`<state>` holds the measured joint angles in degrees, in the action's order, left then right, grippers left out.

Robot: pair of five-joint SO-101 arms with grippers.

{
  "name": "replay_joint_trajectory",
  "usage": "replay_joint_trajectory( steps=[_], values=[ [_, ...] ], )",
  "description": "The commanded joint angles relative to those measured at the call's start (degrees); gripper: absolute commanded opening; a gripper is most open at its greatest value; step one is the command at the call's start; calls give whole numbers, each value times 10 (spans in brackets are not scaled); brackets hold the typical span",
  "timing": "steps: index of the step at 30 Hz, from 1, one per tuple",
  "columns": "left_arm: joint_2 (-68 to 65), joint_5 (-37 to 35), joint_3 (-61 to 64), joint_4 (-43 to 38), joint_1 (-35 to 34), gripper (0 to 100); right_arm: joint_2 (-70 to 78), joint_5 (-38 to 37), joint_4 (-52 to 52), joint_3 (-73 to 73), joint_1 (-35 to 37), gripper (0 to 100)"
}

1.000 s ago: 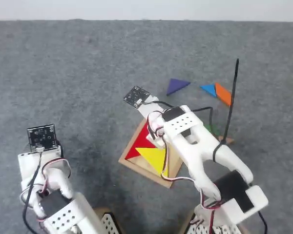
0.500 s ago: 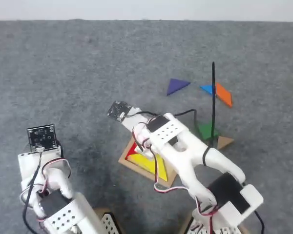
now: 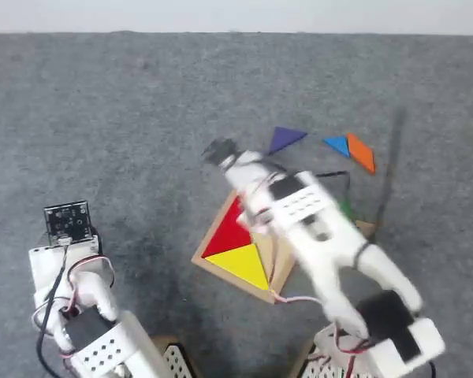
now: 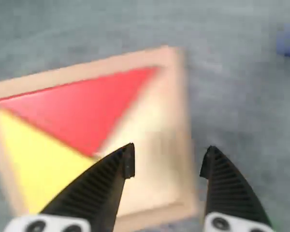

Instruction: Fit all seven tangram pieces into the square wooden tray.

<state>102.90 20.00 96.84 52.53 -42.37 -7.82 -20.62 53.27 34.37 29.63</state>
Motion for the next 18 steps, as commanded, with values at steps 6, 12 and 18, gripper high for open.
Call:
replay_joint_trajectory(
  steps=[6, 12, 18],
  values=[
    [7, -5, -5, -5, 9, 195, 74, -35, -12, -96, -47, 238],
    [7, -5, -5, -2, 9, 195, 187, -58, -11, -154, -41, 238],
    [7, -5, -5, -3, 9, 195, 224, -58, -11, -175, -39, 237]
  ],
)
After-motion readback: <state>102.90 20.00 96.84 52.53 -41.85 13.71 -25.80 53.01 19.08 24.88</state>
